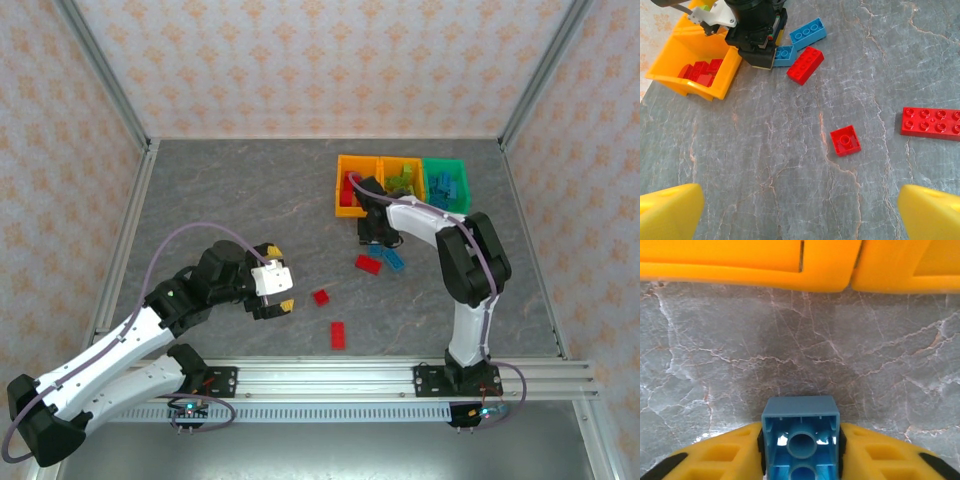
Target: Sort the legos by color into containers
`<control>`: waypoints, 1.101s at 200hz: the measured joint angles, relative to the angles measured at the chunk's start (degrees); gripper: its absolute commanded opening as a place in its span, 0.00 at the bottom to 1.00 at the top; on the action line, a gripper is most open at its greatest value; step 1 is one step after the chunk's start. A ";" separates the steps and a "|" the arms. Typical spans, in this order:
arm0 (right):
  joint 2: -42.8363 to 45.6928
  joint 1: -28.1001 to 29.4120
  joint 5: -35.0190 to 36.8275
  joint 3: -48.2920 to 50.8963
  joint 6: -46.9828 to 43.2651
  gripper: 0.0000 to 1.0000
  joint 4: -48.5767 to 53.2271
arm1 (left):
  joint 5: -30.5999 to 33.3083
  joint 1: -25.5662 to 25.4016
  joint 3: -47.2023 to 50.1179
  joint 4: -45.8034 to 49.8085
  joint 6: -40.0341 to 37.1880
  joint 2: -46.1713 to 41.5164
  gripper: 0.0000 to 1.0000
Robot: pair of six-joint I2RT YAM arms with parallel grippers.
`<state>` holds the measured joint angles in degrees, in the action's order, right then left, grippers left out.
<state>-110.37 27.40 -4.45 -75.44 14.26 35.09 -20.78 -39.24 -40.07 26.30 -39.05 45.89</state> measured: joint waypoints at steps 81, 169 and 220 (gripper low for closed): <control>15.74 -0.50 1.53 5.42 2.95 0.26 -0.20 | -0.04 0.00 -0.04 0.02 -0.02 0.02 1.00; 12.76 -24.02 9.03 -8.50 1.53 0.28 -5.46 | -1.18 0.00 -0.04 0.37 -0.07 -0.02 1.00; -6.97 -27.21 8.94 -28.04 -0.90 0.60 -0.63 | -0.24 0.00 -0.04 -0.26 0.94 -0.85 1.00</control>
<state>-117.34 0.19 4.49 -103.48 13.37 34.46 -21.02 -39.24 -40.12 26.04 -38.11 45.04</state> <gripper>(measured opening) 0.567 0.999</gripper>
